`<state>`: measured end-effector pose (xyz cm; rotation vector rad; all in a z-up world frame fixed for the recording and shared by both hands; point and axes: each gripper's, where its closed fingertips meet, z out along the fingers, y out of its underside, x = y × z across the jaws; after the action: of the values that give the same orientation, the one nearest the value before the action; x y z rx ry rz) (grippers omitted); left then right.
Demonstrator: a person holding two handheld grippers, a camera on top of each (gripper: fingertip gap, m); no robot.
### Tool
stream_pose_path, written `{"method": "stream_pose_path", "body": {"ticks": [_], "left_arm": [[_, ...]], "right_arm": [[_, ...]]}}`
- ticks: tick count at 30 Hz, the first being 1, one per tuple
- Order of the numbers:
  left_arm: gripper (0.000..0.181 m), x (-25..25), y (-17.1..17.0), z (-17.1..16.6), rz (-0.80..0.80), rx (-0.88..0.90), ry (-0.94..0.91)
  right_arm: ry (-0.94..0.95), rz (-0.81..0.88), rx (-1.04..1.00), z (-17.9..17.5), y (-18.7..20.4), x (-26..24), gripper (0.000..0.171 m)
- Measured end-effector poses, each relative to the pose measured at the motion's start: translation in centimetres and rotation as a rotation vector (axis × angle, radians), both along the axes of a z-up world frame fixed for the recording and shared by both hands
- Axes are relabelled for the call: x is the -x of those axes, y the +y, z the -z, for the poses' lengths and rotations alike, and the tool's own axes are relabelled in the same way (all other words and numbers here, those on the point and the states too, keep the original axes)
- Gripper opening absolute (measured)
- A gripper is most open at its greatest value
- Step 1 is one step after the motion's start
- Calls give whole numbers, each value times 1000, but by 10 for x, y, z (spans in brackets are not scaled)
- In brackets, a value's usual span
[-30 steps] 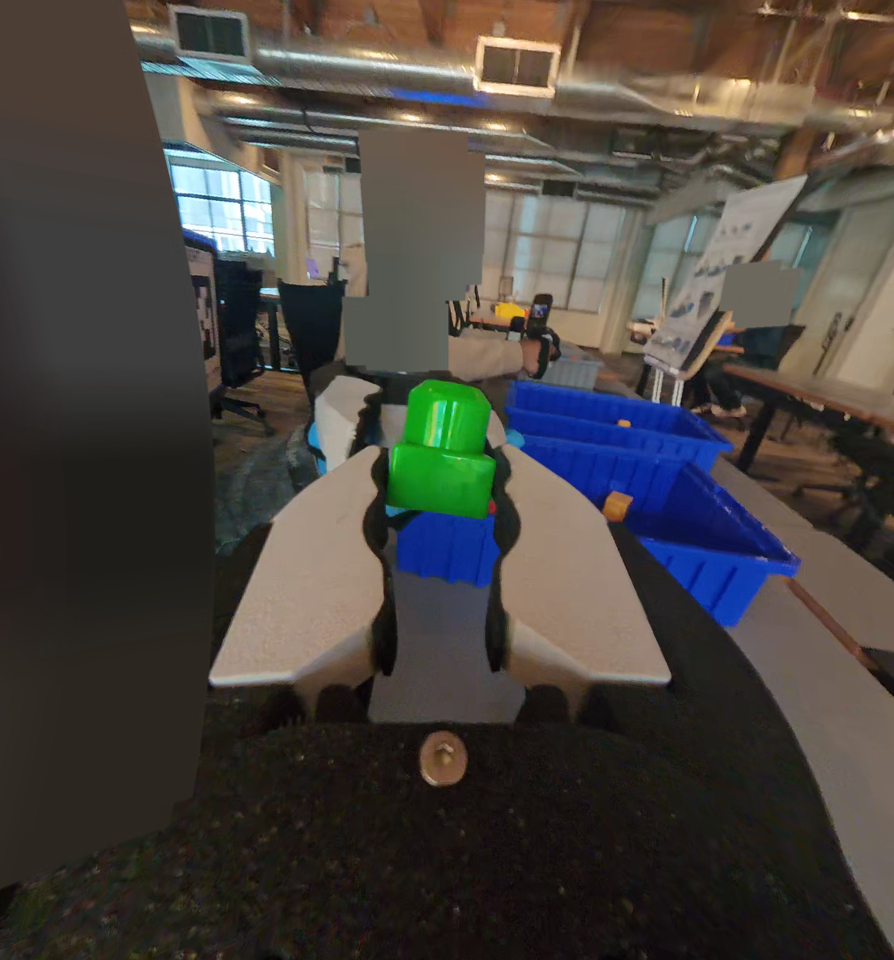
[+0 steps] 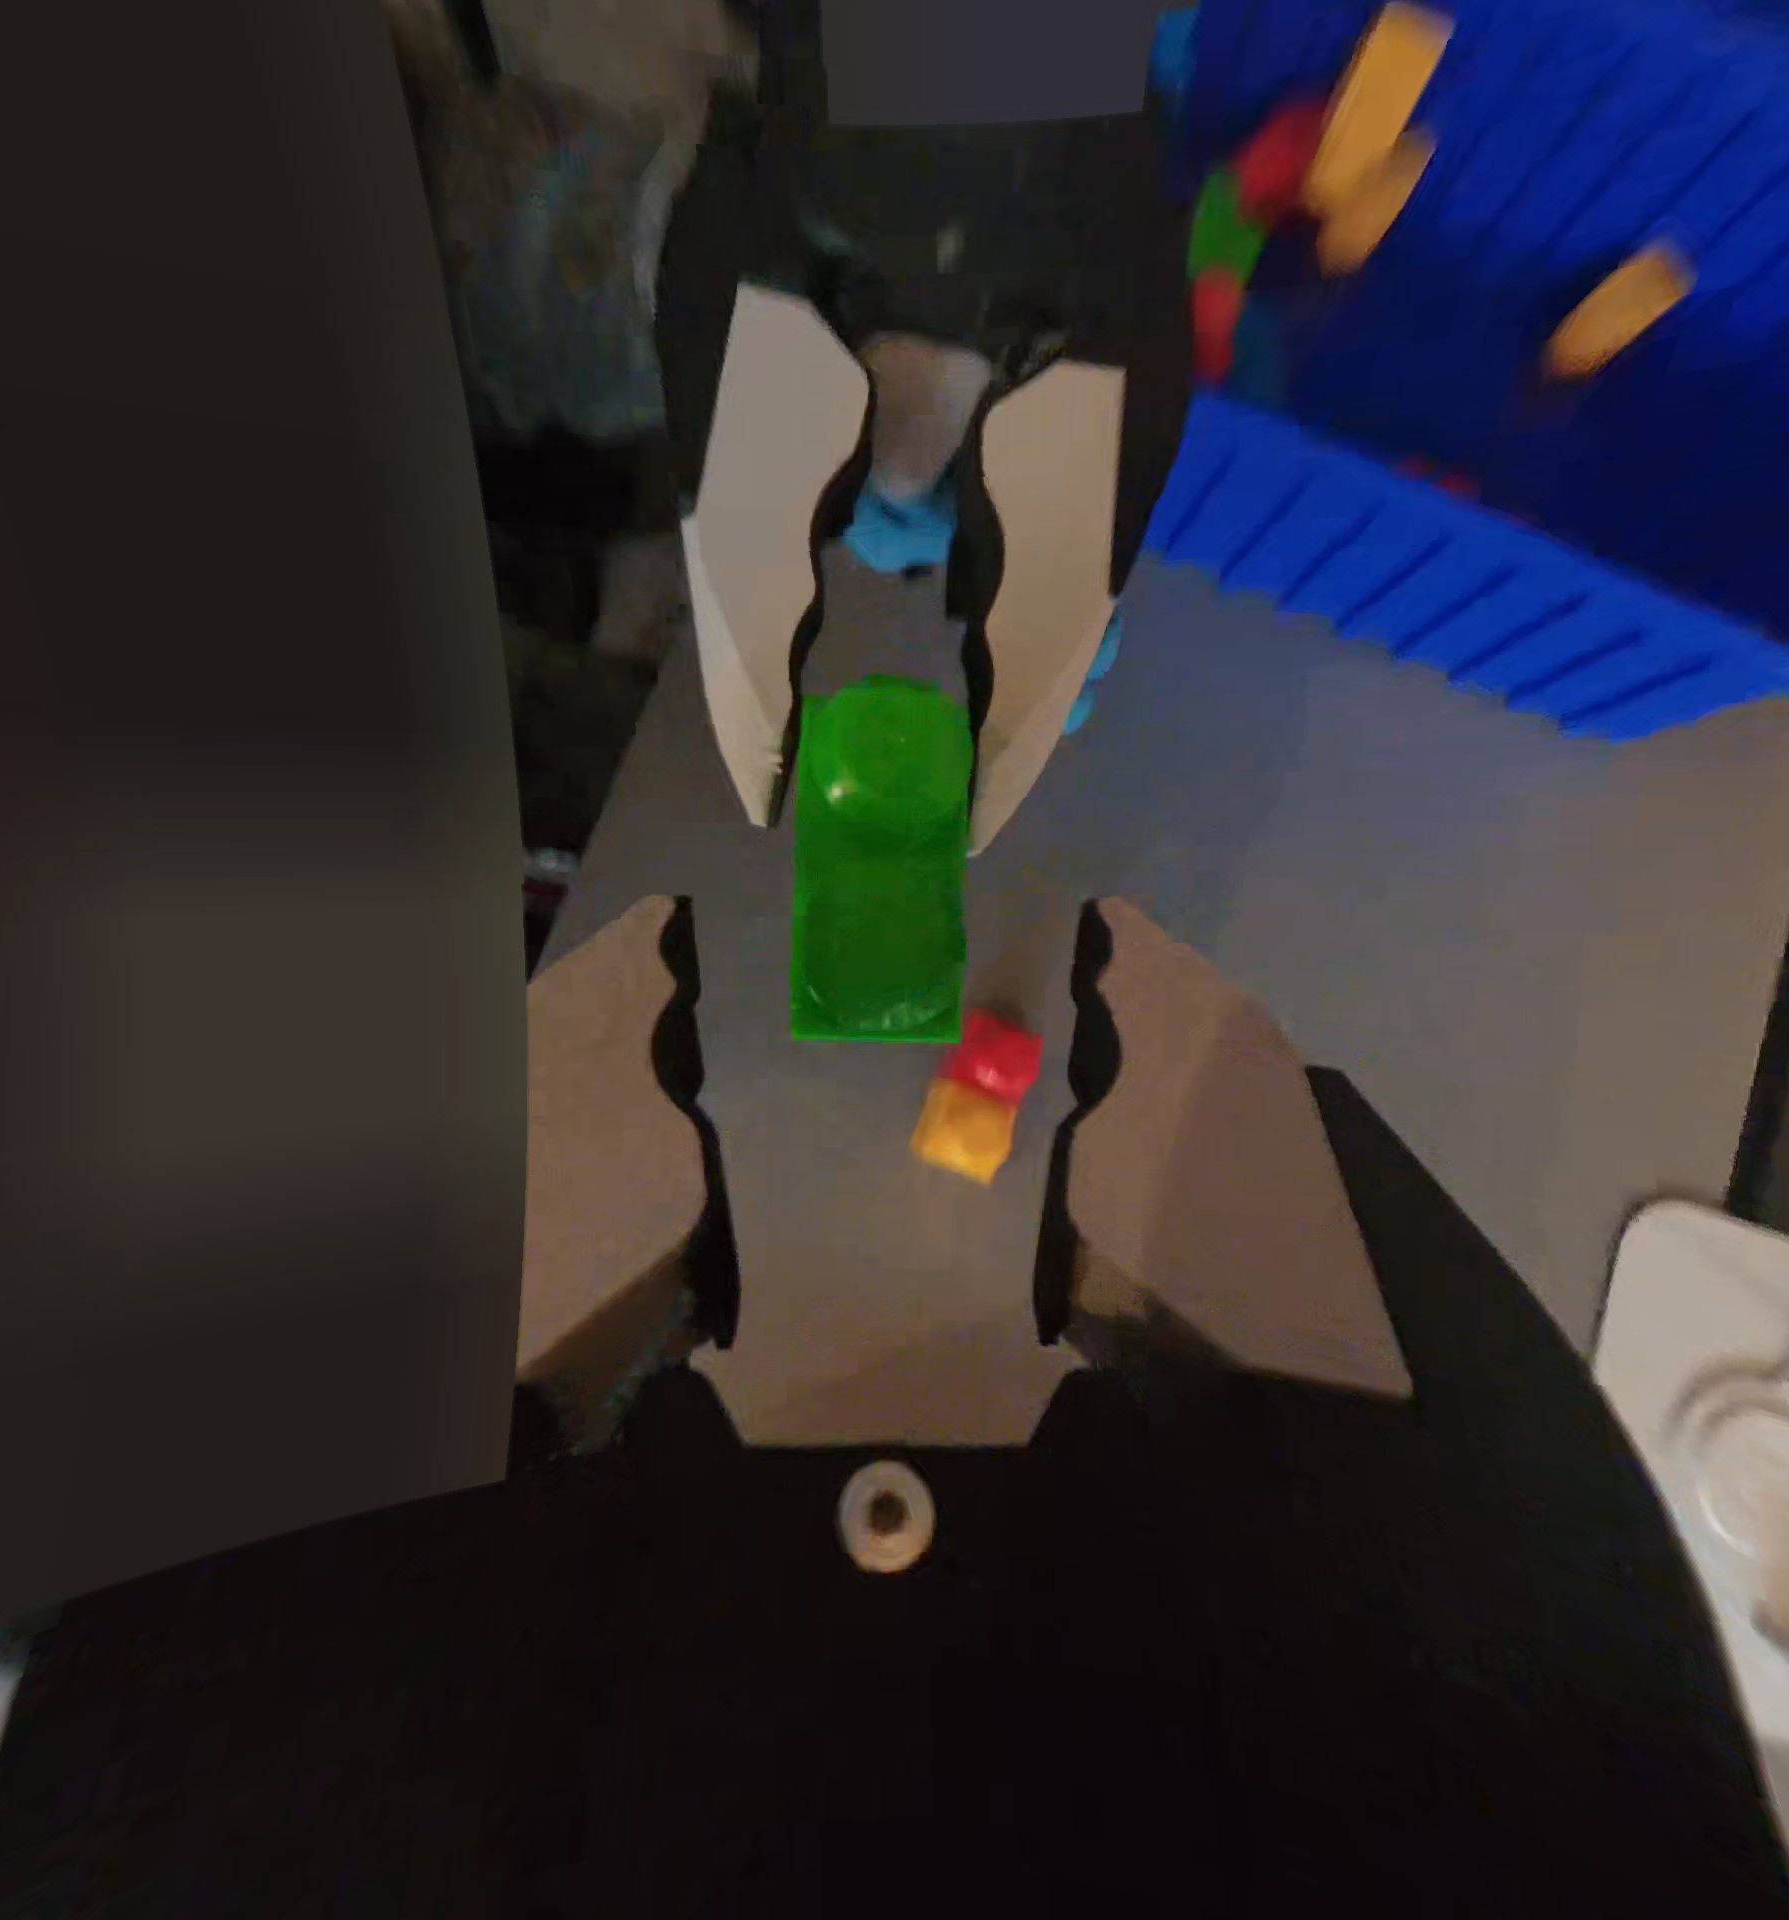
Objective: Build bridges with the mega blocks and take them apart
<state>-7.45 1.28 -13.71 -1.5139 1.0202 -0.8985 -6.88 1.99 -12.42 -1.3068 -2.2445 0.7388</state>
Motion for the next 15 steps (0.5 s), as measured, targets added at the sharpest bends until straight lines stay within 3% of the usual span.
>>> {"method": "stream_pose_path", "body": {"ticks": [1,7,15], "left_arm": [[36,-2,1,0,3,0,1],[36,-5,1,3,15,-6,8],[36,-3,-1,7,27,-15,21]], "right_arm": [[-94,-5,-30,4,0,-1,67],[-403,1,-127,21,-5,-4,58],[-454,44,-114,27,-6,1,48]]}}
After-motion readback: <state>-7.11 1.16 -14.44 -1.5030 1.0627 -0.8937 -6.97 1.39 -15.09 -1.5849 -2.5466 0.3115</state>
